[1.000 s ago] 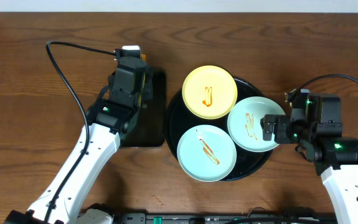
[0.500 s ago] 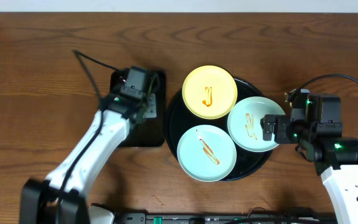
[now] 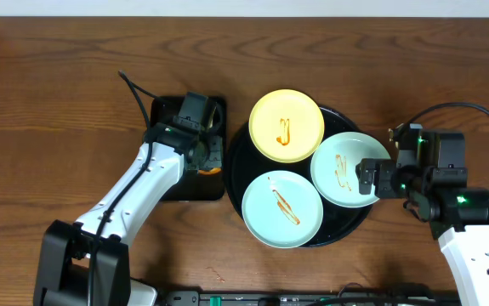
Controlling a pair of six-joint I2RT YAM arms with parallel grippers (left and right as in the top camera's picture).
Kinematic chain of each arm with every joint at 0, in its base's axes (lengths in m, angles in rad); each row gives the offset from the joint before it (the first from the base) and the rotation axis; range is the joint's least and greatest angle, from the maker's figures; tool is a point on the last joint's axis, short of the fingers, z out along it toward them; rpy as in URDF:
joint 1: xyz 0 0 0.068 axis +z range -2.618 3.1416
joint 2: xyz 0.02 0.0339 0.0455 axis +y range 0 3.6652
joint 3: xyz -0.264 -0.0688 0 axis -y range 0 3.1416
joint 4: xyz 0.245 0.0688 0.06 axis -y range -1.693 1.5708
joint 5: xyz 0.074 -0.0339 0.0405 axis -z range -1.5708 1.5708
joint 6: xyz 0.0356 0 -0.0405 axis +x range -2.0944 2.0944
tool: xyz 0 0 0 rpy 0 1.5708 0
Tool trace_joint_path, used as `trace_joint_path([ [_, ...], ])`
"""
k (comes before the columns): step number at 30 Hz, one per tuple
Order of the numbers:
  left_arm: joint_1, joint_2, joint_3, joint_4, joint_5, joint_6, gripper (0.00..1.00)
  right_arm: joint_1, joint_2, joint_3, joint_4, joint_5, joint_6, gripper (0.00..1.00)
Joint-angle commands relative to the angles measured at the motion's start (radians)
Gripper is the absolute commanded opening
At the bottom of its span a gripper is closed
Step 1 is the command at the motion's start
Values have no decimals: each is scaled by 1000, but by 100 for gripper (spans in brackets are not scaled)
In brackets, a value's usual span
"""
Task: Clean dirty plates on tray and stack at the side
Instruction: 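Grasp the right green plate rim with the right gripper and tilt it up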
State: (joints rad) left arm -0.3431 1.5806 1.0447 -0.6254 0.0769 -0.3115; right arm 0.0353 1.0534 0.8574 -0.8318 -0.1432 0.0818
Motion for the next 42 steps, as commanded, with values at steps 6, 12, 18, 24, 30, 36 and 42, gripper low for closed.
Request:
trace_joint_path([
  [6,-1,-34,19,-33,101,44,7,19,-1,23,-29,-27,-16,98],
  [12,-4,-97,29,-10,256,66,8,19,29,23,-25,-52,38,92],
  [18,-71,-84,27,-1,307,51,8,20,120,14,-47,-304,45,67],
  [24,-185,-77,24,25,335,-18,7,56,237,3,-74,-352,56,67],
  [30,-288,-76,16,37,333,-104,7,132,346,-16,-80,-361,88,58],
  [36,-357,-58,5,45,330,-163,7,185,428,-26,-58,-308,156,50],
  [42,-407,2,5,67,331,-272,8,206,453,-43,-20,-281,196,45],
])
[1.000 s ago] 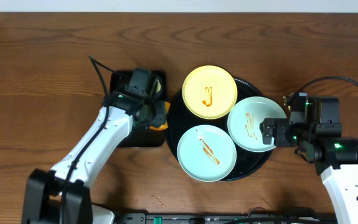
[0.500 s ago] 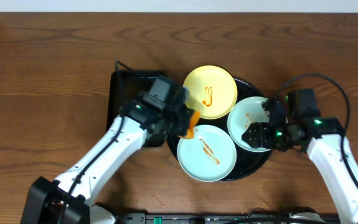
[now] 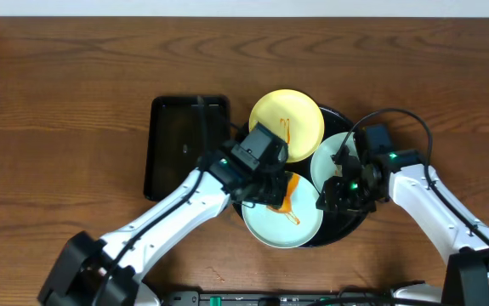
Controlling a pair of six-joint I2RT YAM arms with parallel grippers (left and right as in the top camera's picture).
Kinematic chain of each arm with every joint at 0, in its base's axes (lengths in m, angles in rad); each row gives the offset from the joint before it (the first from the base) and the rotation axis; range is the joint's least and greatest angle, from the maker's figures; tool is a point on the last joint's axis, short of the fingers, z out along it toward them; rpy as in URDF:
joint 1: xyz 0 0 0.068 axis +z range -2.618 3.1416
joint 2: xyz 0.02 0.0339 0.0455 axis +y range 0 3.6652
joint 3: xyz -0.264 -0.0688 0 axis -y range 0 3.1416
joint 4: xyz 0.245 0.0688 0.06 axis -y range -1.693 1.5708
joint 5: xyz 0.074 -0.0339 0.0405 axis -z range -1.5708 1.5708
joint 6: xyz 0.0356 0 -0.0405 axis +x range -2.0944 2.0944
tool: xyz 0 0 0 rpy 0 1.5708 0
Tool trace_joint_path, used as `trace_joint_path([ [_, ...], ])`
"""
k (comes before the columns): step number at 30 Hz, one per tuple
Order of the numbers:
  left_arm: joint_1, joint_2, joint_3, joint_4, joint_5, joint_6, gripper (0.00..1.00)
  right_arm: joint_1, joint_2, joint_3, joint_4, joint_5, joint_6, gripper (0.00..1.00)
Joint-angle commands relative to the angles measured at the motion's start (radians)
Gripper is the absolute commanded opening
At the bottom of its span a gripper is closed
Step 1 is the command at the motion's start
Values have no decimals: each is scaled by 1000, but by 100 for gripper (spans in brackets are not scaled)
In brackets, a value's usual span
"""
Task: Clean dirty plates on tray and stack at the side
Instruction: 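Grasp the right green plate rim with the right gripper and tilt it up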
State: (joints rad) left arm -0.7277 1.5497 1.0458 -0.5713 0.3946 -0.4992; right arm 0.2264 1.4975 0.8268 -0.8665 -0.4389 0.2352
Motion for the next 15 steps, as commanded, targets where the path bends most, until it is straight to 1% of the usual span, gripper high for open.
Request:
trace_joint_path([
  [1,-28,43,3,17,13,-102,8,18,9,-15,18,16,46,43],
  [3,-40,67,3,32,13,-144,8,24,10,-21,22,16,53,39],
  [6,-56,98,3,47,13,-204,8,39,11,-35,38,21,66,38],
  [12,-91,129,3,65,14,-236,8,66,11,-97,122,19,138,36],
  [13,-98,130,3,65,13,-240,8,66,11,-105,135,19,145,35],
  [15,-111,130,3,72,12,-240,7,67,11,-116,153,19,147,29],
])
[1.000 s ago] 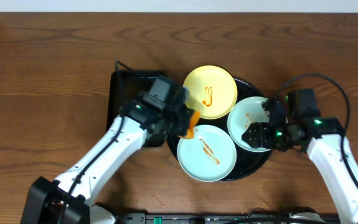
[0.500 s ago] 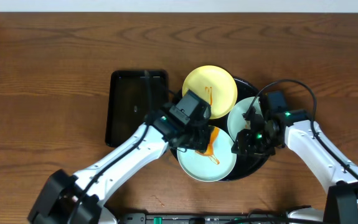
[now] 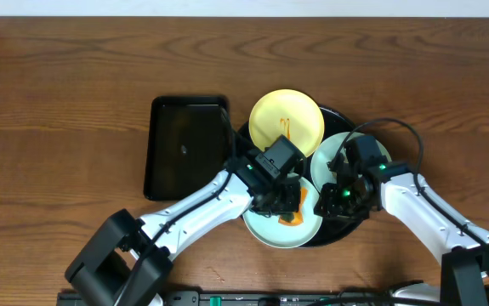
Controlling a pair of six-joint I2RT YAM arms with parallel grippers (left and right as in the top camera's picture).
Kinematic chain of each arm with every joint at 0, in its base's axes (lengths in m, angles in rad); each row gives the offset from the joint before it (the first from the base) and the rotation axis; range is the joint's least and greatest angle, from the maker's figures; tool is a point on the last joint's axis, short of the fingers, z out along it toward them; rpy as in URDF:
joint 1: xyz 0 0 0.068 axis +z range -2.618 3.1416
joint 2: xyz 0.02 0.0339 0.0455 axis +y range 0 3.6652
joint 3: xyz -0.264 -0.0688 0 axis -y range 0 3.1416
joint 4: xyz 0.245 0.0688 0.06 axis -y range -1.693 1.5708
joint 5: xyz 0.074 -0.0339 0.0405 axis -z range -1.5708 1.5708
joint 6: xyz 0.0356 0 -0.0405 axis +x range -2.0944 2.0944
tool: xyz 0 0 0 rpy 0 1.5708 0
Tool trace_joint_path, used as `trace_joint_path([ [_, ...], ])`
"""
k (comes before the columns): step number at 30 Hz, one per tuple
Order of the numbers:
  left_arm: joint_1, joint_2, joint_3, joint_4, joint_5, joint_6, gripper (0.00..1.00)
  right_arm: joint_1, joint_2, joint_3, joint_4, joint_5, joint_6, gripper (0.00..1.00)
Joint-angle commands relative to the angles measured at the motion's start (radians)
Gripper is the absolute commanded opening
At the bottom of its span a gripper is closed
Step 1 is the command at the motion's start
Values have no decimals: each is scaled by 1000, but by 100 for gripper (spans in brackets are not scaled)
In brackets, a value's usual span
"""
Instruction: Clean dirty plates on tray and stack at the side
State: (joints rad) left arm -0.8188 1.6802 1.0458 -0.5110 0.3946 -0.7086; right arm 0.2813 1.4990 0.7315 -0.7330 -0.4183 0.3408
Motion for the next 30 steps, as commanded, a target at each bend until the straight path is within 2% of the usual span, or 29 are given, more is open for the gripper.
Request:
trace_joint_path([
  [1,-26,0,3,17,12,-31,8,13,10,-24,24,-1,45,26],
  [11,-69,0,3,31,-49,-187,8,14,10,-27,35,0,48,15],
  [22,-71,0,3,48,-87,-256,7,14,10,-27,34,-1,49,2],
  [30,-71,5,3,48,-93,-279,8,14,10,-27,34,-1,48,1],
])
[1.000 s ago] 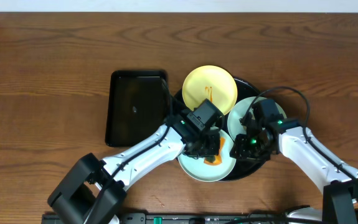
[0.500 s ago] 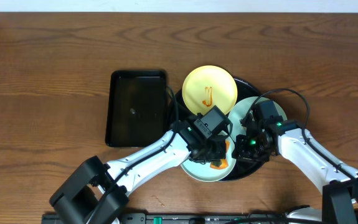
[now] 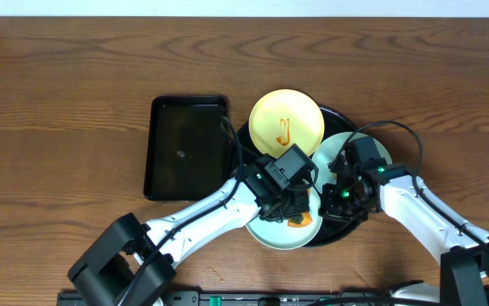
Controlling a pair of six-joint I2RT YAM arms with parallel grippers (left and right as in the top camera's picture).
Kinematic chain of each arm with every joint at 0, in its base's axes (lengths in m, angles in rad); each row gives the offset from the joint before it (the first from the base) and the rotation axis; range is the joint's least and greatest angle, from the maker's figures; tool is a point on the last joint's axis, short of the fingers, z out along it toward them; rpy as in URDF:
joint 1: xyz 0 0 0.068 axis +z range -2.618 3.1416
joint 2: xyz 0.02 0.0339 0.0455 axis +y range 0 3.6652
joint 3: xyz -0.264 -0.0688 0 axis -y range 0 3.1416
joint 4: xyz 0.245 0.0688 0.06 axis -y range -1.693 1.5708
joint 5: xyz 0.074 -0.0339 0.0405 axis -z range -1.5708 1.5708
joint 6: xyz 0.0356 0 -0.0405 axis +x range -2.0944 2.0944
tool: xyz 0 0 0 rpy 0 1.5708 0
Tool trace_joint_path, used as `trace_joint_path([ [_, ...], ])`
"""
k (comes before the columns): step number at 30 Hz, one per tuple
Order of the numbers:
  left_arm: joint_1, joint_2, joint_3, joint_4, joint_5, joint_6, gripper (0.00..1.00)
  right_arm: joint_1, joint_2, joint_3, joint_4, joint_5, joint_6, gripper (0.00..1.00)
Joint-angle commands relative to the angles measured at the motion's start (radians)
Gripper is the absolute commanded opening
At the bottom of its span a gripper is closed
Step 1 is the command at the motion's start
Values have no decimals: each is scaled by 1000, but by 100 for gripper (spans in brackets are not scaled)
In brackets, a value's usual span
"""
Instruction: Clean dirty plates on tray and stack at the side
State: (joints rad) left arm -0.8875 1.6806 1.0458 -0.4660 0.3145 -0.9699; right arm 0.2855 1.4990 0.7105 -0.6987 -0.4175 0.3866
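A round black tray (image 3: pixel 333 234) carries three plates. The yellow plate (image 3: pixel 287 115) at the back has an orange smear. The pale green plate (image 3: pixel 336 146) on the right is partly covered by my right arm. The light blue plate (image 3: pixel 271 233) at the front lies mostly under my left gripper (image 3: pixel 299 214), which is shut on an orange sponge (image 3: pixel 300 222) pressed on the plate's right part. My right gripper (image 3: pixel 329 201) sits at the blue plate's right rim and appears shut on it.
A black rectangular tray (image 3: pixel 184 144) lies left of the round one, with only a small speck inside. Bare wooden table (image 3: pixel 74 85) surrounds both. Cables trail from both arms over the plates.
My left gripper has shifted the sponge a little down and to the right on the blue plate. My right gripper stays at the plate's right rim.
First my left gripper was in the rectangular tray at the orange sponge, and my right gripper was by the green plate's right edge. Then the left held the sponge on the blue plate's upper part with the right at its rim. The sponge now sits lower right.
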Motion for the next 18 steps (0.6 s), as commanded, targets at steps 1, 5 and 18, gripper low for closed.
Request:
trace_joint_path([
  [1,-3,10,3,3,-13,-21,8,10,10,-6,0,-2,3,1],
  [5,-19,48,3,8,-9,-52,7,10,10,-6,0,-2,3,1],
  [18,-50,78,3,38,-48,-52,8,10,10,-6,-1,-2,2,1],
])
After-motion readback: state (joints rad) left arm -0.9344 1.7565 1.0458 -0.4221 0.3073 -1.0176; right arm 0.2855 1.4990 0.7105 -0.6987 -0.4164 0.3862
